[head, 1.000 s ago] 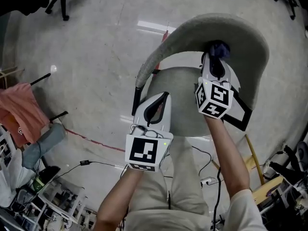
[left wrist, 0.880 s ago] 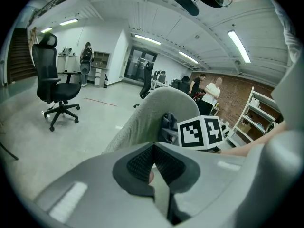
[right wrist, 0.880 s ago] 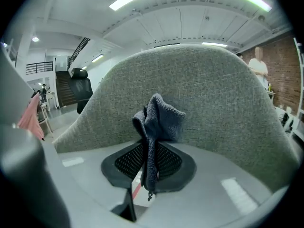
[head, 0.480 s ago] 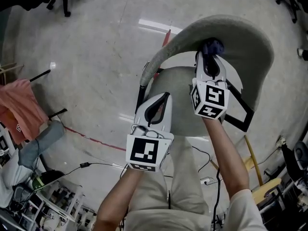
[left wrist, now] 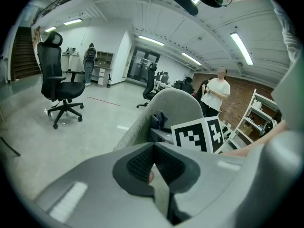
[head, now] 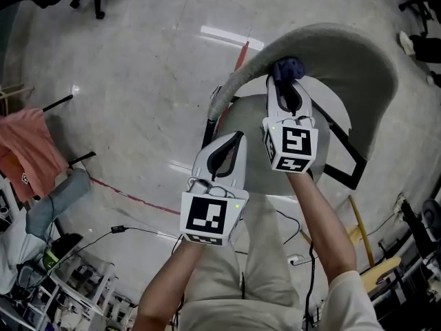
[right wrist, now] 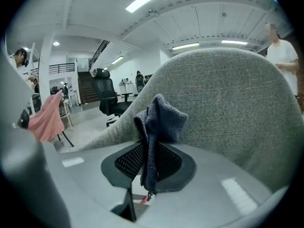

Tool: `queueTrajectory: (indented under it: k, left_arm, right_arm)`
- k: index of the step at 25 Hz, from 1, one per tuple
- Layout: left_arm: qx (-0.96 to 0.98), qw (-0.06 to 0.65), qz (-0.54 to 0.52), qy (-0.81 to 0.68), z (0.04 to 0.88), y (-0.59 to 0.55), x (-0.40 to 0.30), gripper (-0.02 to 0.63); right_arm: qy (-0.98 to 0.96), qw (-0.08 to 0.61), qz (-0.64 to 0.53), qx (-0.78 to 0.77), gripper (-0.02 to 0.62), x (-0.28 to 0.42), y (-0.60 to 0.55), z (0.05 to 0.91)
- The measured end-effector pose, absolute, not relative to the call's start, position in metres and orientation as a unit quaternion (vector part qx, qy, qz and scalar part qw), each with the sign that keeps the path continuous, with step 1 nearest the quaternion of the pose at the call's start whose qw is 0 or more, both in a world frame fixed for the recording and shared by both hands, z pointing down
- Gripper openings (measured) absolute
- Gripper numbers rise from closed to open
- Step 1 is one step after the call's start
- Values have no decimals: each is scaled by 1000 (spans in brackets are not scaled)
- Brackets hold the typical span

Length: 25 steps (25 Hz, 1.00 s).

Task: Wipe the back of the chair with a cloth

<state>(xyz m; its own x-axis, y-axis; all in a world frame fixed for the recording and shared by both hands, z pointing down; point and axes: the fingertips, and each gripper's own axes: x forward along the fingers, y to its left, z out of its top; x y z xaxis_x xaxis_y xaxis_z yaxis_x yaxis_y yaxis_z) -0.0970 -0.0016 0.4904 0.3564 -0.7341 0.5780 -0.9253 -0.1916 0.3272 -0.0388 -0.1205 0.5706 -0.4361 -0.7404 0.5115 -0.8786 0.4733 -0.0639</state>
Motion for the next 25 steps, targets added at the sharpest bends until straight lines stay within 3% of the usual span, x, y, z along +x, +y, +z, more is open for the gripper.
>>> queueTrajectory:
  k: [25]
  left_arm:
    - [751,317,155,-558,495,31,-105,2]
  right_arm:
    - [-920,258,158,250,74,-115,-4,588]
